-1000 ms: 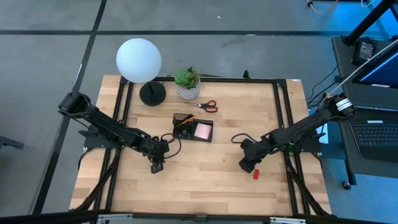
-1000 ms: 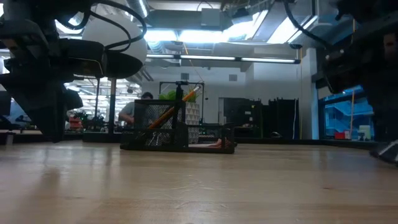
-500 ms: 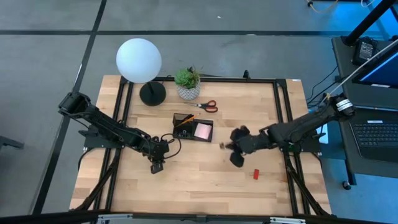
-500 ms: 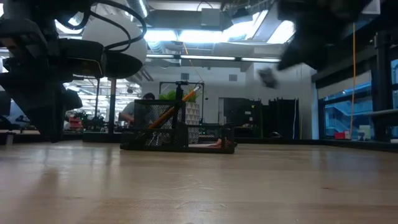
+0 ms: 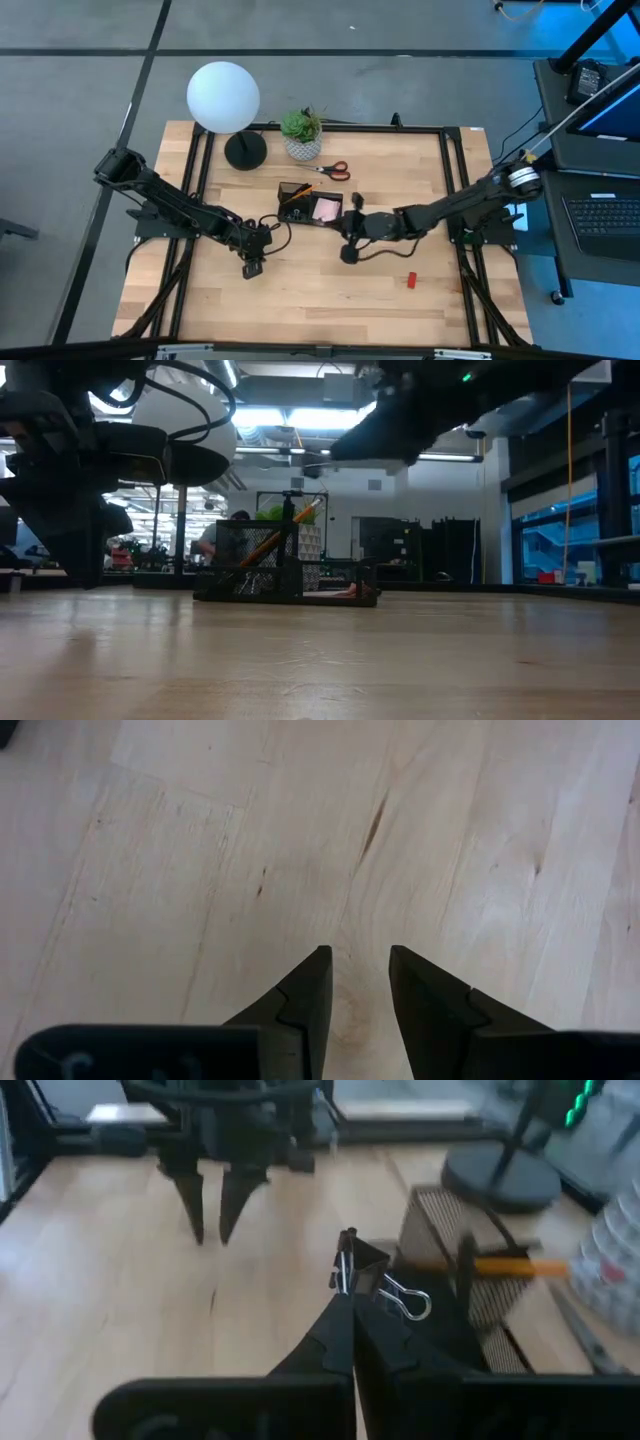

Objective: Pick and place office supplies into organizer
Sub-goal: Put the black binder clip into the black desk organizer

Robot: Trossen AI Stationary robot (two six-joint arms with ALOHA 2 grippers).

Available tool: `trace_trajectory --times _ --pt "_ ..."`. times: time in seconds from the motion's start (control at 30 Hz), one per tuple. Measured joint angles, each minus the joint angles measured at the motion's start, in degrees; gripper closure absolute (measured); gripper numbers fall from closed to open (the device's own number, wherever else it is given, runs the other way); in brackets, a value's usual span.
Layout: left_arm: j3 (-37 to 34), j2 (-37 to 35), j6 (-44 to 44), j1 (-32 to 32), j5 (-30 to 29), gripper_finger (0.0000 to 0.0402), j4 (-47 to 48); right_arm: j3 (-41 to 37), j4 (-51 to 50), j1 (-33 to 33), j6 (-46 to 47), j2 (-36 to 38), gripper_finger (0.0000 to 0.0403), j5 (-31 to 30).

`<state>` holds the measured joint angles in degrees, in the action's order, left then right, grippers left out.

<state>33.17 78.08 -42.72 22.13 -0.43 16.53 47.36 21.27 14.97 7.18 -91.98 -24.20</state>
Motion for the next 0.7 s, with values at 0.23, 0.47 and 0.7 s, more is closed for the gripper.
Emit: trace_trajectory --times 0.23,0.47,0.7 --pt "-0.01 0.00 0.00 0.01 -0.02 0.0304 -0.02 6.87 5.70 -3.51 -7.49 -11.01 0.0403 1.78" --pt "0.00 0.00 -0.01 0.01 -0.02 0.0304 -0.02 15.73 -3.14 -6.46 -9.19 -19.50 0.0403 1.82" --pt "0.00 0.02 -0.02 0.02 -0.02 0.0304 -0.01 18.95 -6.01 -8.09 -9.24 -23.89 0.0403 1.96"
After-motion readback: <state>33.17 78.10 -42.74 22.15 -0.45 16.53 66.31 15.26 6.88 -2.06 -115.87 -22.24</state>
